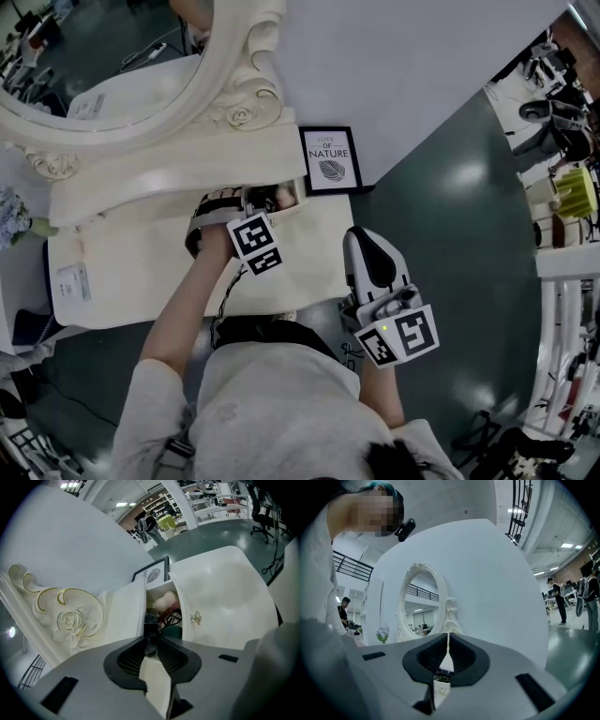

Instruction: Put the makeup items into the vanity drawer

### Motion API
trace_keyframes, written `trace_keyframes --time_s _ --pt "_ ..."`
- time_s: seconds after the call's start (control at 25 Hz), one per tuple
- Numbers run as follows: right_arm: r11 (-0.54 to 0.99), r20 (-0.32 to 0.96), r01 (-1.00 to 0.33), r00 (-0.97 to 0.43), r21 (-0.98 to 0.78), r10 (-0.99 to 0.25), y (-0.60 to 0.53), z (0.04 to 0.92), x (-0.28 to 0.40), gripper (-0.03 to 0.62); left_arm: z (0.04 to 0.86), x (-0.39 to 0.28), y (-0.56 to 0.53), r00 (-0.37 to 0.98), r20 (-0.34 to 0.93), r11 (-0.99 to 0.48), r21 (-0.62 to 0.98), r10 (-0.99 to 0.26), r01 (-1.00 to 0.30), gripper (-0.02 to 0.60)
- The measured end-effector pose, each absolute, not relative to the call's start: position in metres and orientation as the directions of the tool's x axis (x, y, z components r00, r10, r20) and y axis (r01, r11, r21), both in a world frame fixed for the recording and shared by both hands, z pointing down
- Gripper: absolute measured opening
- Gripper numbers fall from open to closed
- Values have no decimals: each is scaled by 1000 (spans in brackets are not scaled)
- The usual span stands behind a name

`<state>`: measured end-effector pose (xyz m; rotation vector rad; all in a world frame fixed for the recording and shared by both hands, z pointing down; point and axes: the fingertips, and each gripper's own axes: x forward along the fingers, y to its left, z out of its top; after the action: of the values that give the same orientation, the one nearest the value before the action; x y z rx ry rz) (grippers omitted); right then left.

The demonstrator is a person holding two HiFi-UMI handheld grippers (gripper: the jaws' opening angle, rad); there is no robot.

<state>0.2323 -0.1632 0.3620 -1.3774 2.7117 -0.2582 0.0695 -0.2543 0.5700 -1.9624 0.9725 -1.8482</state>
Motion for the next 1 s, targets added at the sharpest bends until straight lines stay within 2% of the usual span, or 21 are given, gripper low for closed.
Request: trace_keyframes --time_s 0.24,0.48,0.6,0.72,0.8,0.88,1.0 --pt "590 -8 -784 -600 -192 -800 -167 362 236 26 568 74 -254 -34 762 -735 -634 -646 -242 118" --pt "607 -20 -771 -616 -194 -788 -170 359 240 26 565 78 -248 20 789 -751 -577 -615 -320 122" --pt "624 -27 -756 -632 -197 -774 -171 358 238 26 560 79 -243 71 791 -744 -536 -608 -399 123" --pt "646 -32 -736 -654 -200 -755 -171 357 233 26 550 81 -238 159 757 -699 -473 -634 -536 116" --pt "664 -34 -721 -672 -201 -740 -171 357 228 26 540 78 -235 208 710 -639 -416 -673 -646 55" --pt "682 -36 -702 -691 -203 -722 -171 358 223 26 531 71 -230 239 662 -574 -350 -711 -740 24" --pt "714 -41 -671 -722 -201 -690 -172 358 211 26 519 58 -223 249 603 -489 -272 -758 -829 14"
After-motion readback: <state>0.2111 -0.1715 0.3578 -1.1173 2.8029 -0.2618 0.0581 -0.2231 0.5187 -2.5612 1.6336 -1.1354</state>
